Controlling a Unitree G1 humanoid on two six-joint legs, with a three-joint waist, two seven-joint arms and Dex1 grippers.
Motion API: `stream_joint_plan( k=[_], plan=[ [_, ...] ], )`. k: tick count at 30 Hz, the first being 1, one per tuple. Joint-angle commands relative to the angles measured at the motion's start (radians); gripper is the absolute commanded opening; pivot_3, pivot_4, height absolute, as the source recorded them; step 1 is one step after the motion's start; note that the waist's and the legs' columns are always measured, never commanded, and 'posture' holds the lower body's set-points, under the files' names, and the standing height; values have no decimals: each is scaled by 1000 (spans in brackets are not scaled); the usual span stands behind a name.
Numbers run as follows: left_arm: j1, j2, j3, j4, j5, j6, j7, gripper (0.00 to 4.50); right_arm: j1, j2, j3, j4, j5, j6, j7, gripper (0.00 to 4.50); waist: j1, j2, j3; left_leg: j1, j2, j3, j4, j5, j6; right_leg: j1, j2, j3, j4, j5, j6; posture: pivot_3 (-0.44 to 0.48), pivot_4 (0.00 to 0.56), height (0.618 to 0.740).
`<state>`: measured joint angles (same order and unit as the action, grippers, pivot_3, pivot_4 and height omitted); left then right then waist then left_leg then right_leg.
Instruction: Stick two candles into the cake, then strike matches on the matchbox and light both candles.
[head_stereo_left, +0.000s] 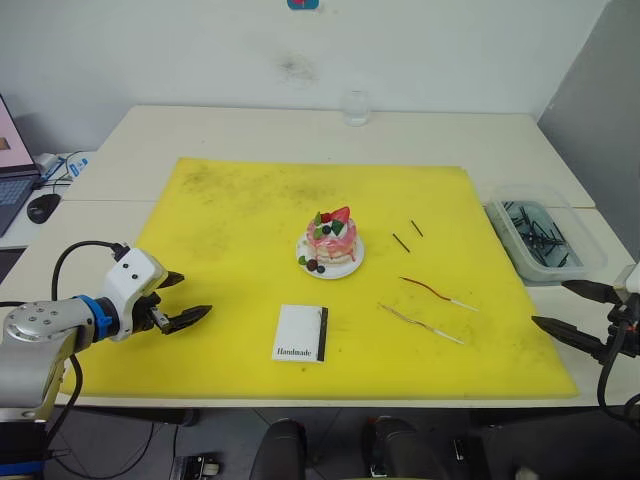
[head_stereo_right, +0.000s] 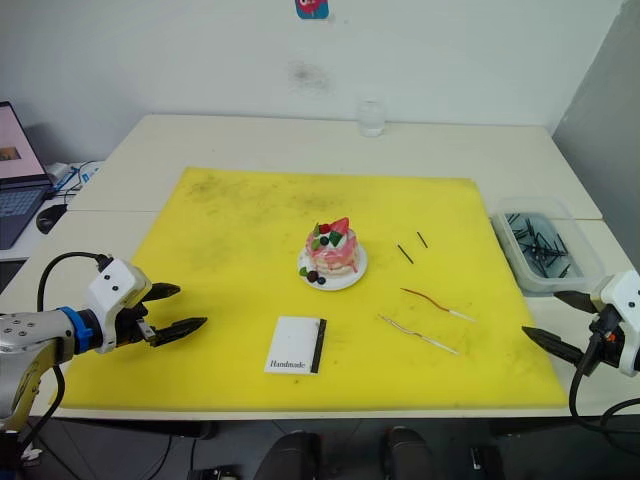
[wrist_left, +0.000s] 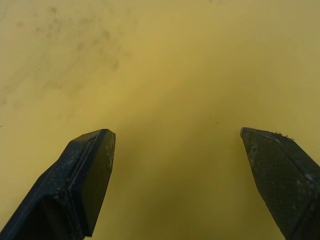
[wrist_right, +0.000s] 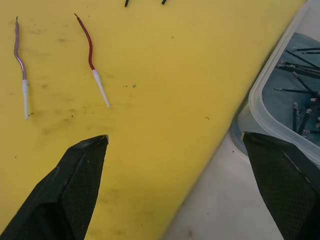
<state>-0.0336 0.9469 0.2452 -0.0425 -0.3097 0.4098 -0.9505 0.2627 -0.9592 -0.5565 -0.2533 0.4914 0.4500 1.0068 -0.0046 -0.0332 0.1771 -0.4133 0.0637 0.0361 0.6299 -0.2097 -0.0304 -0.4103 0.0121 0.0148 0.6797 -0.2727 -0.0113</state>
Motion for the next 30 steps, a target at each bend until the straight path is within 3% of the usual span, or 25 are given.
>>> stream_joint_plan(
  k=[1,18,30],
  plan=[
    [-5,33,28,-26,-17,26,-22,4461,8,5,-38,-32,8,-2,6,4500,0,0,0,0,0,0,0,0,0,0,0,0,0,0,0,0,150,740],
    [-59,18,33,43,-48,50,-85,4461,-7,12,-37,-35,9,10,-3,4500,-1,0,0,2,0,0,0,0,0,2,0,0,0,0,0,0,150,740],
    [21,3,51,-58,-66,29,-71,4461,-2,14,-52,-60,14,7,2,4500,-1,0,0,3,0,0,0,0,0,2,0,0,1,0,0,0,150,740]
  ],
)
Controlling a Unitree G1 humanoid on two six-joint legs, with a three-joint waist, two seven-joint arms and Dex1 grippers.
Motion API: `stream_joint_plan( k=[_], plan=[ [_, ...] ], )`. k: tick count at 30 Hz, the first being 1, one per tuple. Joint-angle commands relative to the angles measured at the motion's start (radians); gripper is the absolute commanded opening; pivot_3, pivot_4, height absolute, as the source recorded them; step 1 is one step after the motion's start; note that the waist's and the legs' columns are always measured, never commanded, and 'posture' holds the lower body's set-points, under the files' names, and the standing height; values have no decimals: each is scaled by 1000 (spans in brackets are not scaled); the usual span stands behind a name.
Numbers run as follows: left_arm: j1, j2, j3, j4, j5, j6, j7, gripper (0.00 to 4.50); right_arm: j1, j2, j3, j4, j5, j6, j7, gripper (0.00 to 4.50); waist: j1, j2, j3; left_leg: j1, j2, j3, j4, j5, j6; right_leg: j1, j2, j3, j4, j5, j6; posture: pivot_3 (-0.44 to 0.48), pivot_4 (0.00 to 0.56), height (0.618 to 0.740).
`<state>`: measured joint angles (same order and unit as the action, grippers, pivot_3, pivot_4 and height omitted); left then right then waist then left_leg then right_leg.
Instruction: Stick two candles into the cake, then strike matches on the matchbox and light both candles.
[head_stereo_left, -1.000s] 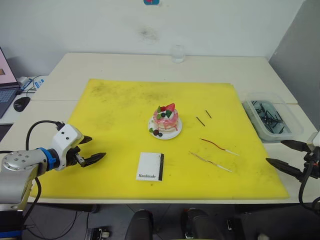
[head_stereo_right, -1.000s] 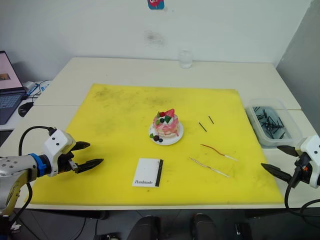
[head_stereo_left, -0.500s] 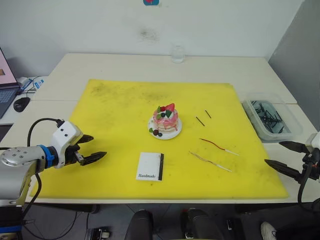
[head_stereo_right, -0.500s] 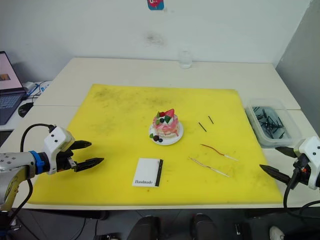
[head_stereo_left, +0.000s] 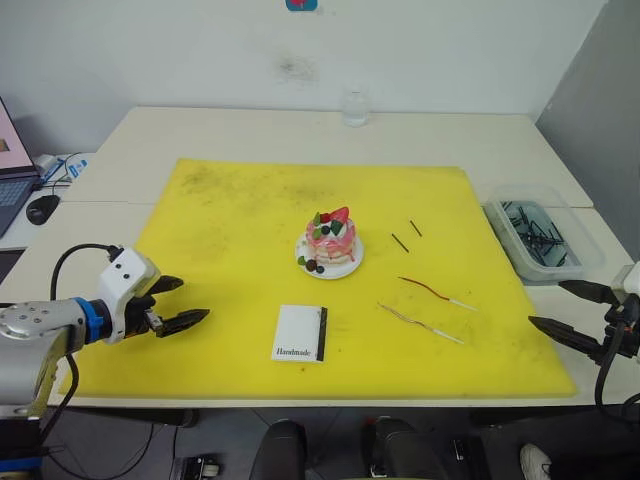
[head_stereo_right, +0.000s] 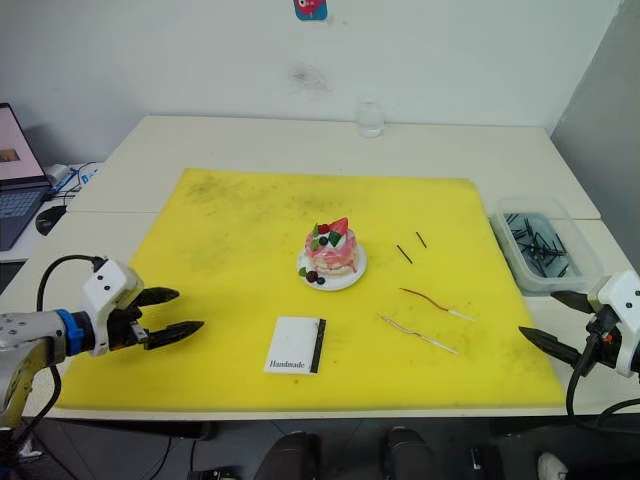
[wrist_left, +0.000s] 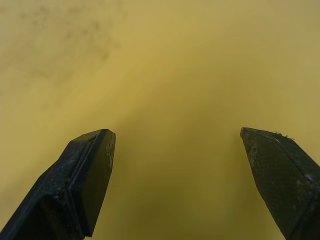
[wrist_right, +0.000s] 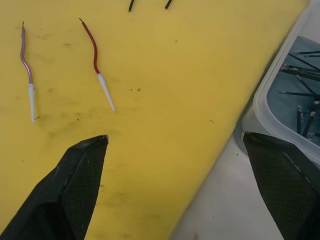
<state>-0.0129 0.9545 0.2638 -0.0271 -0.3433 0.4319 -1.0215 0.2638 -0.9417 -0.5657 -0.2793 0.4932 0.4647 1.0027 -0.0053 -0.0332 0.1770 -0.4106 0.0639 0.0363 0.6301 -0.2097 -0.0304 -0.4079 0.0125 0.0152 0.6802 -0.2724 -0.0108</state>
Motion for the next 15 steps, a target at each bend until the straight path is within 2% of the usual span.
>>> stream_joint_plan(
  k=[1,8,12,15],
  plan=[
    [5,-7,32,-94,-41,17,1,4461,-3,-5,-44,-40,14,-6,7,4500,0,0,0,0,0,0,0,0,0,0,0,0,0,0,0,0,150,740],
    [25,-31,-30,-386,-204,154,-27,4461,-72,-45,31,-120,44,81,-4,4500,0,0,0,2,0,0,1,0,0,2,0,1,0,1,1,0,150,740],
    [-10,-77,-101,-527,-288,219,4,4461,-136,-96,131,-179,43,223,-58,4500,0,0,0,3,0,0,0,0,0,3,0,1,1,1,1,0,150,740],
    [-33,-103,-157,-597,-321,240,17,4461,-179,-118,203,-192,31,258,-66,4500,0,0,0,3,-1,0,1,0,0,3,0,1,1,1,1,0,150,740]
  ],
)
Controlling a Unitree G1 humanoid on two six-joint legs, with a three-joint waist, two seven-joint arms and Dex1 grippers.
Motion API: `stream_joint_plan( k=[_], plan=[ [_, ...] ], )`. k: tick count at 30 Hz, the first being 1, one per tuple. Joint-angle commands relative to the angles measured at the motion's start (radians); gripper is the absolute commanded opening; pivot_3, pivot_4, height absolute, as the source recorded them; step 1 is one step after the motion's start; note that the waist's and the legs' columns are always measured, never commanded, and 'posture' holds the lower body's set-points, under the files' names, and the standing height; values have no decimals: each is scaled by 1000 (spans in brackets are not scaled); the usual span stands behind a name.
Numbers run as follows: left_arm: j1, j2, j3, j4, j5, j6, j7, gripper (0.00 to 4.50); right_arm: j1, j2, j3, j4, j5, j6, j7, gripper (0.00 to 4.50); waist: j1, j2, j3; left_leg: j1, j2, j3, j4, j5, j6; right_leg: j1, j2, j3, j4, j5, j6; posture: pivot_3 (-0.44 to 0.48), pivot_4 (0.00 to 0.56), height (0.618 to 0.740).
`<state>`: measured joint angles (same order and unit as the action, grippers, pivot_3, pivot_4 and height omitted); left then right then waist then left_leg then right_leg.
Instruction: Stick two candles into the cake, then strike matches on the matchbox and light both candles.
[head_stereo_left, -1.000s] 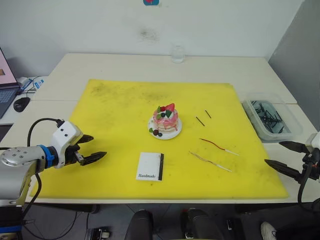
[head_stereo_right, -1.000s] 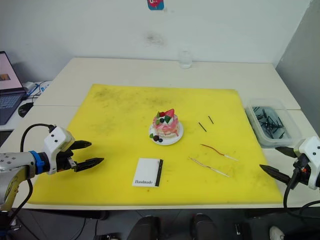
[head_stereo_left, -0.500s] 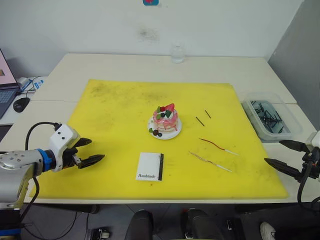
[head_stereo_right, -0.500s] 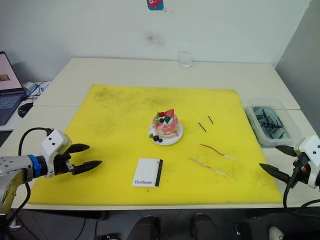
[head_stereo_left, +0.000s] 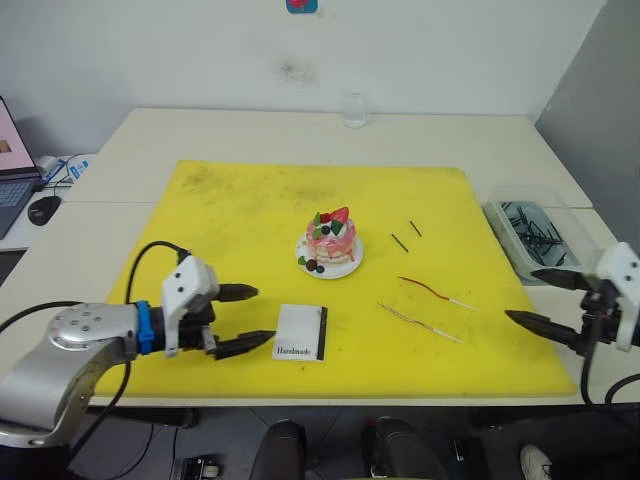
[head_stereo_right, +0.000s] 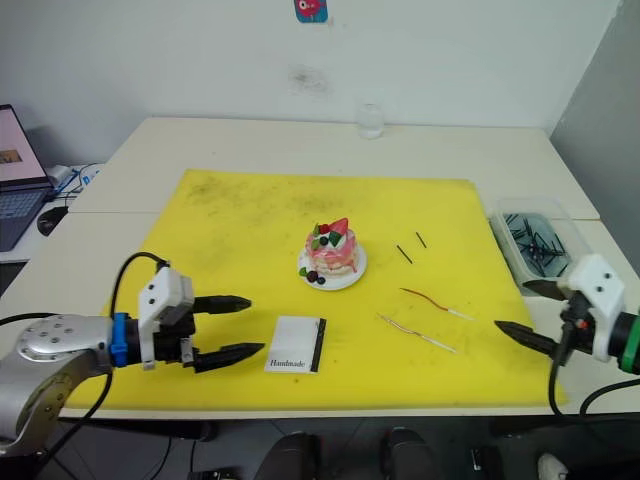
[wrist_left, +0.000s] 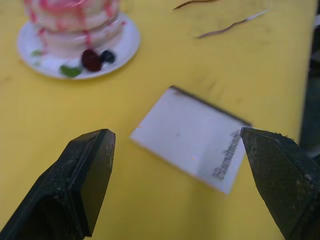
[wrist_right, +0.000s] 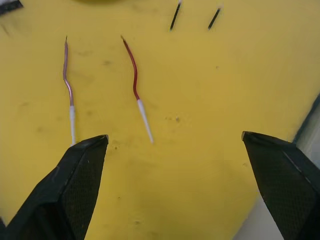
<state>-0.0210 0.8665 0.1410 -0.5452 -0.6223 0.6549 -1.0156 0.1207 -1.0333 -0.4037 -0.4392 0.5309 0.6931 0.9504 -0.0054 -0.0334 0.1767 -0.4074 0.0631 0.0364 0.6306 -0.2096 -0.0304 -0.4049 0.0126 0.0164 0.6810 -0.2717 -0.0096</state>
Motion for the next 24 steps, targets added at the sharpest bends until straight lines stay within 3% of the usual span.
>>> stream_joint_plan(
  k=[1,9,21,24],
  plan=[
    [-33,-14,-55,-92,-44,21,8,4461,-55,-30,75,-26,-22,25,-16,4500,0,0,0,0,-1,0,0,0,0,0,0,0,0,0,0,0,150,740],
    [-67,4,-121,-90,-23,1,-13,4461,-214,-30,310,55,-157,13,-51,4500,-3,0,0,0,-2,0,1,0,0,0,3,0,0,0,0,0,150,740],
    [-93,-15,-146,-107,-40,23,30,4461,-338,34,448,162,-261,-12,-68,4500,-3,0,0,0,-1,0,1,0,0,0,3,0,0,0,0,0,150,740],
    [-102,-17,-148,-106,-47,27,33,4500,-338,29,465,163,-267,-11,-54,3929,-3,0,0,0,-1,0,1,0,0,0,3,0,0,0,0,0,150,740]
  ],
)
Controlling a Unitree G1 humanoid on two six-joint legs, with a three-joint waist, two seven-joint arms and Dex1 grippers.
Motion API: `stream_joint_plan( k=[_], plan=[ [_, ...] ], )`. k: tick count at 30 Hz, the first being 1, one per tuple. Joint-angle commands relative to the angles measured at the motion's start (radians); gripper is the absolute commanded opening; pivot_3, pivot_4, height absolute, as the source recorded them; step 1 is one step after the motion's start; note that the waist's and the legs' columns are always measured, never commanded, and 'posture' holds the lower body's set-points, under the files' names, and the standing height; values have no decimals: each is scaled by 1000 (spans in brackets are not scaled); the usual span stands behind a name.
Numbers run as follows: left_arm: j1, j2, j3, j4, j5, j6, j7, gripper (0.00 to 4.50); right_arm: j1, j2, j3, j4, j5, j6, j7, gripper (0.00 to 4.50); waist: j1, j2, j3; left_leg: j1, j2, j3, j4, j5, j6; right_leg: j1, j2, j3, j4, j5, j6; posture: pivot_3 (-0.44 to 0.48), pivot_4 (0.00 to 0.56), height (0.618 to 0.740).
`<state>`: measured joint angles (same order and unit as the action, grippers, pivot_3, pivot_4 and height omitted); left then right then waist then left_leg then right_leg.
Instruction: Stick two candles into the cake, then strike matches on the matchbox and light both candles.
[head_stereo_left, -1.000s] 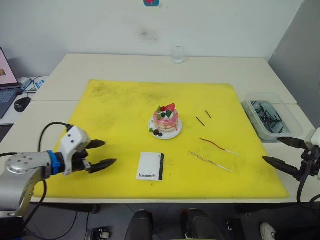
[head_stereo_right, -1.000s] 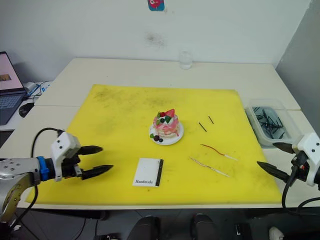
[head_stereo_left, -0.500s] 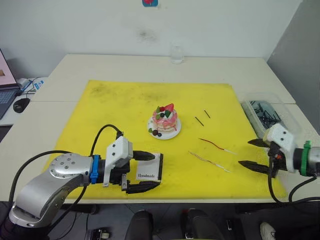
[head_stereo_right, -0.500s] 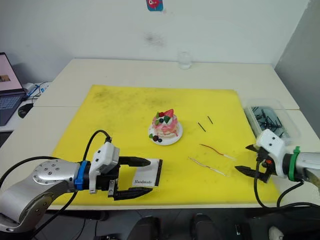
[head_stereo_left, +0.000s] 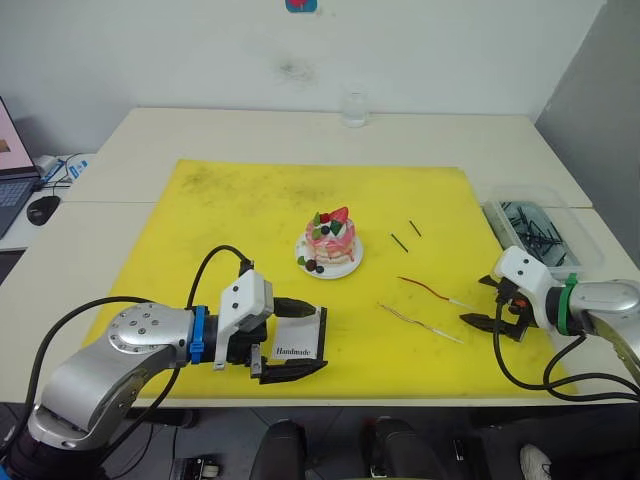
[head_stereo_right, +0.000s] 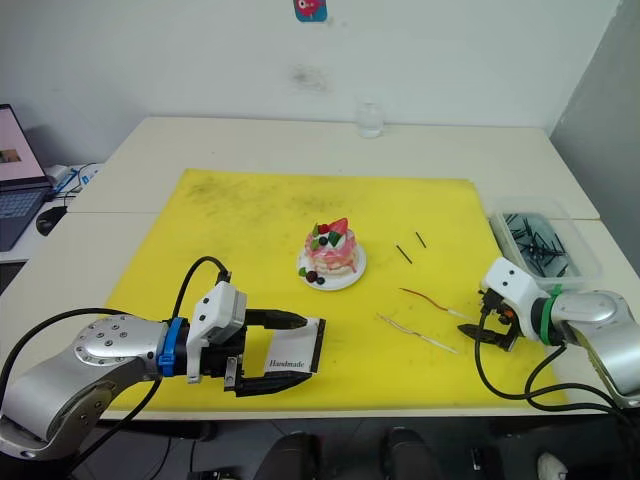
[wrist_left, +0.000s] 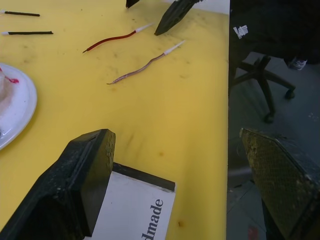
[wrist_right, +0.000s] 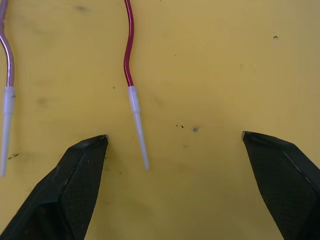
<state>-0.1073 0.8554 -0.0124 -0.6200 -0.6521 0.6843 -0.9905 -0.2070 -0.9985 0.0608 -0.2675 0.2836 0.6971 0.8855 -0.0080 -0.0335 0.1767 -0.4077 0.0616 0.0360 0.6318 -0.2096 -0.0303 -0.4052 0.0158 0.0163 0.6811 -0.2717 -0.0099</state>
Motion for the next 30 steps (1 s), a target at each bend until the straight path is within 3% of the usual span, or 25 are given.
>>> stream_joint_plan(
  k=[1,11,16,22,26,30],
  plan=[
    [-18,-6,4,-29,-18,-1,8,4500,-7,-6,3,-12,-23,-20,13,3585,0,0,0,0,0,0,0,0,0,0,0,0,0,0,0,0,150,740],
    [-22,-12,-4,-22,-17,3,19,4500,10,-8,25,-42,-42,-38,30,18,0,0,0,0,0,0,1,0,0,0,0,0,0,0,0,0,150,740],
    [-9,-15,-2,-16,-15,6,31,4500,39,-22,-11,-46,-22,-48,54,18,1,0,0,0,0,0,1,0,0,0,0,0,0,0,0,0,150,740],
    [4,-43,37,24,-60,63,79,4500,67,-32,-164,-77,87,15,94,18,2,0,0,0,0,0,1,0,0,0,0,0,0,0,0,0,150,740],
    [-29,-102,81,54,-154,154,158,4500,75,8,-331,-150,282,177,97,18,2,0,0,0,0,-1,1,0,0,0,0,0,0,0,0,0,150,740],
    [-92,-204,113,76,-303,264,273,4500,-4,139,-478,-243,579,385,-28,18,1,0,0,0,0,-2,2,0,0,1,0,-1,1,1,1,0,150,740]
  ],
)
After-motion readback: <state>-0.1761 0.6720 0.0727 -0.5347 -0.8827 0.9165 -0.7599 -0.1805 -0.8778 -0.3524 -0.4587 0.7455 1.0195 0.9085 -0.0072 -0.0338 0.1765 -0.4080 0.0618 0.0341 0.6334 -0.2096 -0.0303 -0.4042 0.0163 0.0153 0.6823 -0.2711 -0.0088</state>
